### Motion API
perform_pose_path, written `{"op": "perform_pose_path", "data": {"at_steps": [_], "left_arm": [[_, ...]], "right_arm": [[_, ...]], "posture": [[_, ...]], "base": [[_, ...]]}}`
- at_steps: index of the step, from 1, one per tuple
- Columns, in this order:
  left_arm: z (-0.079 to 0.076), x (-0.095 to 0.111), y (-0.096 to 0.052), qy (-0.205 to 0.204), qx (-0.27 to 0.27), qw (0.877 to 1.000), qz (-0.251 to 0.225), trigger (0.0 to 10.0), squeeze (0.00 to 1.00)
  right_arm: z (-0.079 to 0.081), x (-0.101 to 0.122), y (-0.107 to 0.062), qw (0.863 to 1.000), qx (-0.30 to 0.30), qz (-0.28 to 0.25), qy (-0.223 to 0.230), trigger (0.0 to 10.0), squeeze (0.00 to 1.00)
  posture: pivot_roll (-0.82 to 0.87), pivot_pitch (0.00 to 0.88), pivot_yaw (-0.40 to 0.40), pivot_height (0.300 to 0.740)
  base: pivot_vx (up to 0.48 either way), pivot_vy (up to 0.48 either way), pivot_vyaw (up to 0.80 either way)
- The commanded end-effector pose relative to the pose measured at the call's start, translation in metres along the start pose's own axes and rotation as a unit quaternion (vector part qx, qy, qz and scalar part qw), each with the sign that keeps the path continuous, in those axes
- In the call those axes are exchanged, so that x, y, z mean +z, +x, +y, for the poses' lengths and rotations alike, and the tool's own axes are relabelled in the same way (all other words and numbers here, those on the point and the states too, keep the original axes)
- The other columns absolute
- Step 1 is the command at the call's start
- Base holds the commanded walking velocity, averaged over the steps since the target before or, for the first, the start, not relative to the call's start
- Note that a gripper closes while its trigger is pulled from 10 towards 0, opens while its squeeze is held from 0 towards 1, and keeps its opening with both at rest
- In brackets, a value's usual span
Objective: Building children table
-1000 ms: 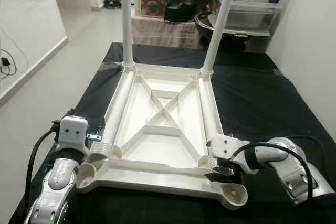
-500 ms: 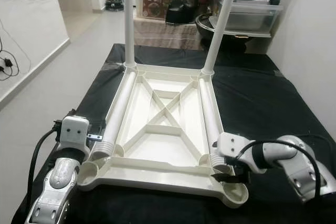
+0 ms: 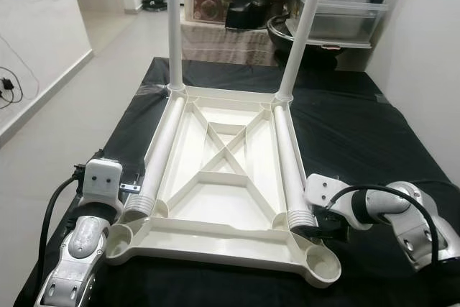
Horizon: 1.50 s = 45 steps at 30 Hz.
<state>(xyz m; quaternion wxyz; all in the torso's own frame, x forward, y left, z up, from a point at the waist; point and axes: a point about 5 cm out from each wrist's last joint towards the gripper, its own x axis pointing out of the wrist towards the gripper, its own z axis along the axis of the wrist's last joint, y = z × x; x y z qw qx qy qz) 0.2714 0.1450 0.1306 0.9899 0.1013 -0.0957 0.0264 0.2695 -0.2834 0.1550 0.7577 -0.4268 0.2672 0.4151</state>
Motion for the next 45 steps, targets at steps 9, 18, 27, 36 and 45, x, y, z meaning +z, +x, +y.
{"op": "perform_pose_path", "data": {"at_steps": [9, 18, 27, 36, 45], "left_arm": [[-0.002, -0.002, -0.001, 0.013, -0.001, 1.000, 0.004, 10.0, 0.00], [0.001, -0.004, -0.003, 0.017, 0.002, 1.000, 0.008, 10.0, 0.00], [0.001, -0.004, -0.003, 0.018, 0.004, 1.000, 0.010, 10.0, 0.00], [0.001, -0.006, -0.002, 0.005, 0.004, 1.000, 0.016, 10.0, 0.00], [0.004, 0.002, 0.002, -0.220, 0.013, 0.975, 0.028, 10.0, 0.00]], "right_arm": [[-0.039, 0.006, 0.013, 0.942, -0.322, -0.014, 0.096, 10.0, 0.00], [-0.005, 0.037, 0.046, 0.922, -0.322, -0.141, 0.161, 0.0, 0.00], [-0.014, 0.072, 0.043, 0.882, -0.341, -0.264, 0.188, 0.0, 0.00], [-0.041, 0.077, -0.012, 0.827, -0.348, -0.399, 0.188, 0.0, 0.00], [-0.027, 0.100, -0.002, 0.742, -0.224, -0.543, 0.323, 0.0, 0.00]], "posture": [[-0.06, 0.000, -0.065, 0.740], [-0.05, 0.000, -0.071, 0.740], [-0.04, 0.000, -0.077, 0.740], [-0.05, 0.000, -0.069, 0.740], [-0.03, 0.000, -0.081, 0.740]], "base": [[0.000, 0.000, 0.00], [0.000, 0.000, 0.00], [0.000, 0.000, 0.00], [0.000, 0.000, 0.00], [0.000, 0.000, 0.00]]}}
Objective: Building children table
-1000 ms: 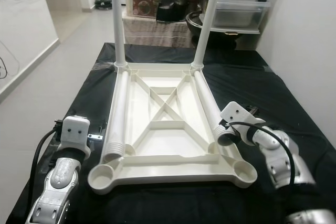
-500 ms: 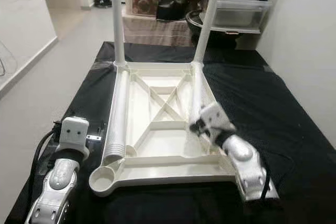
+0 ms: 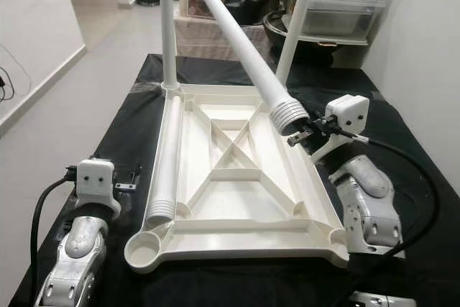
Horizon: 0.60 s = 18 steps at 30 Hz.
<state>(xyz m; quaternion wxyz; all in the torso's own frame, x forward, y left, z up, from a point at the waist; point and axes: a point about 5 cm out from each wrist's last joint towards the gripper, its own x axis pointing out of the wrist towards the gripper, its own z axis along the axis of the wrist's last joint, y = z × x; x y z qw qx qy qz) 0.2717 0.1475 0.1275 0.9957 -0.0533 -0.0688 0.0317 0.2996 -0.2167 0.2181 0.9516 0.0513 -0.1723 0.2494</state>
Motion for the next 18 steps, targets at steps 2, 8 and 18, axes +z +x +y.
{"op": "perform_pose_path", "data": {"at_steps": [2, 8, 18], "left_arm": [[-0.004, 0.019, 0.000, -0.212, -0.043, 0.976, -0.014, 10.0, 0.00], [-0.014, 0.032, -0.008, -0.341, -0.126, 0.931, -0.031, 10.0, 0.00], [-0.014, 0.038, -0.008, -0.425, -0.199, 0.883, -0.023, 10.0, 0.00]], "right_arm": [[0.031, -0.015, 0.003, 0.988, 0.071, -0.011, 0.138, 0.0, 0.00], [0.062, -0.037, -0.003, 0.963, 0.164, 0.025, 0.213, 0.0, 0.00], [0.081, -0.042, -0.019, 0.930, 0.253, 0.066, 0.260, 0.0, 0.00]], "posture": [[-0.03, 0.000, -0.081, 0.740], [-0.02, 0.000, -0.088, 0.740], [-0.02, 0.000, -0.089, 0.740]], "base": [[0.000, 0.000, 0.00], [0.000, 0.000, 0.00], [0.000, 0.000, 0.00]]}}
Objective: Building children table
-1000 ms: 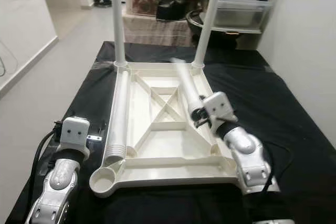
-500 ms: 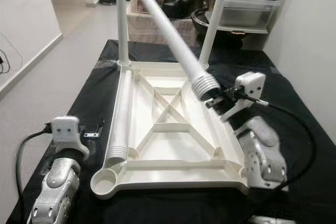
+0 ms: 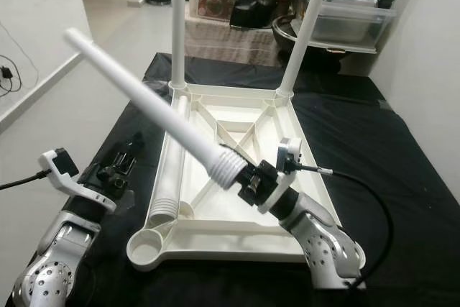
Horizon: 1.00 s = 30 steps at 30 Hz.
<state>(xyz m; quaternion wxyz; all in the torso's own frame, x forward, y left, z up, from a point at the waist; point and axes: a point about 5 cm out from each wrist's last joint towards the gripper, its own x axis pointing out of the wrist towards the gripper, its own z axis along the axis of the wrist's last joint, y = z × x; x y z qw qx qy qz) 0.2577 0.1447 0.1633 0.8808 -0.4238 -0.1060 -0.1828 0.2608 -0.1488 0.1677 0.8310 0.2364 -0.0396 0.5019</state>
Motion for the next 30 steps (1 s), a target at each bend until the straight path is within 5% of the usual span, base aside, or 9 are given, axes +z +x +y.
{"op": "perform_pose_path", "data": {"at_steps": [1, 7, 13, 22, 30], "left_arm": [[-0.006, -0.003, 0.008, -0.053, -0.025, 0.998, -0.003, 10.0, 0.00], [-0.007, 0.001, 0.017, -0.082, -0.049, 0.995, -0.007, 10.0, 0.00], [-0.029, 0.008, 0.028, -0.084, -0.138, 0.987, 0.013, 10.0, 0.00], [-0.023, -0.015, 0.014, -0.083, -0.115, 0.987, 0.069, 10.0, 0.00], [-0.027, -0.009, 0.017, -0.089, -0.127, 0.986, 0.059, 10.0, 0.00]], "right_arm": [[0.009, 0.001, 0.000, 0.999, 0.037, 0.004, 0.011, 0.0, 0.00], [0.017, -0.004, -0.005, 0.997, 0.065, 0.022, 0.029, 0.0, 0.00], [0.013, -0.011, -0.006, 0.998, 0.034, 0.037, 0.021, 0.0, 0.00], [-0.011, 0.009, 0.003, 0.996, -0.063, -0.055, 0.038, 0.0, 0.00], [-0.003, 0.007, 0.002, 0.997, -0.025, -0.044, 0.051, 0.0, 0.00]], "posture": [[-0.03, 0.000, -0.085, 0.740], [-0.04, 0.000, -0.077, 0.740], [-0.06, 0.000, -0.071, 0.740], [-0.06, 0.000, -0.077, 0.740], [-0.05, 0.000, -0.084, 0.740]], "base": [[0.000, 0.000, 0.00], [0.000, 0.000, 0.00], [0.000, 0.000, 0.00], [0.000, 0.000, 0.00], [0.000, 0.000, 0.00]]}}
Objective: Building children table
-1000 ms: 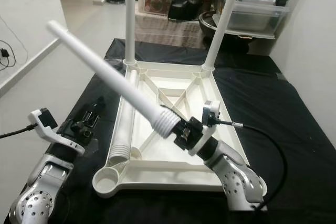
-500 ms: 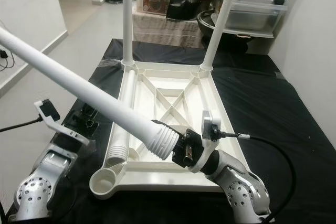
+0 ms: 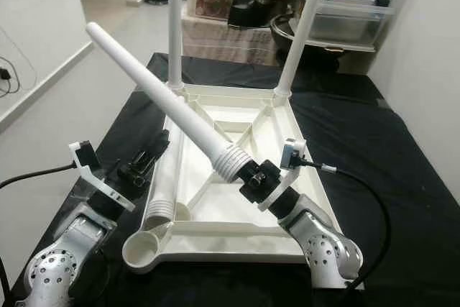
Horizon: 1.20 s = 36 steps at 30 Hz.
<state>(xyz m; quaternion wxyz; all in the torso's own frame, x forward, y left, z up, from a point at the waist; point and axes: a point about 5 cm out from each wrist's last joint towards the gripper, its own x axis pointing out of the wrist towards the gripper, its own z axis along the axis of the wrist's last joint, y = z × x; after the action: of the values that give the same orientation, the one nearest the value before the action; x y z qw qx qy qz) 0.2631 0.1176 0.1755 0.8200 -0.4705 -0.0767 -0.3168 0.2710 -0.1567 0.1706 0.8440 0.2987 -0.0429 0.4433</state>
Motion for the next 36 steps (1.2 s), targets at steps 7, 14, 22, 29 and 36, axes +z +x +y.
{"op": "perform_pose_path", "data": {"at_steps": [7, 14, 22, 29, 36], "left_arm": [[-0.002, 0.025, 0.007, -0.023, -0.026, 0.998, -0.045, 10.0, 0.00], [-0.003, 0.040, 0.013, -0.048, -0.032, 0.995, -0.085, 10.0, 0.00], [-0.001, 0.059, 0.012, -0.087, -0.034, 0.984, -0.150, 0.8, 0.00], [0.002, 0.067, 0.001, -0.111, -0.031, 0.977, -0.181, 0.0, 0.00], [0.000, 0.074, -0.002, -0.107, -0.032, 0.977, -0.182, 0.0, 0.00]], "right_arm": [[0.026, -0.015, -0.009, 0.992, 0.109, 0.048, 0.046, 0.0, 0.00], [0.028, -0.018, -0.012, 0.989, 0.121, 0.051, 0.067, 0.0, 0.00], [0.025, -0.017, -0.019, 0.988, 0.120, 0.056, 0.078, 0.0, 0.00], [0.020, -0.012, -0.022, 0.988, 0.121, 0.055, 0.080, 0.0, 0.00], [0.019, -0.009, -0.023, 0.987, 0.131, 0.064, 0.075, 0.0, 0.00]], "posture": [[-0.06, 0.000, -0.078, 0.740], [-0.07, 0.000, -0.079, 0.740], [-0.07, 0.000, -0.085, 0.740], [-0.06, 0.000, -0.091, 0.740], [-0.05, 0.000, -0.100, 0.740]], "base": [[0.000, 0.000, 0.00], [0.000, 0.000, 0.00], [0.000, 0.000, 0.00], [0.000, 0.000, 0.00], [0.000, 0.000, 0.00]]}}
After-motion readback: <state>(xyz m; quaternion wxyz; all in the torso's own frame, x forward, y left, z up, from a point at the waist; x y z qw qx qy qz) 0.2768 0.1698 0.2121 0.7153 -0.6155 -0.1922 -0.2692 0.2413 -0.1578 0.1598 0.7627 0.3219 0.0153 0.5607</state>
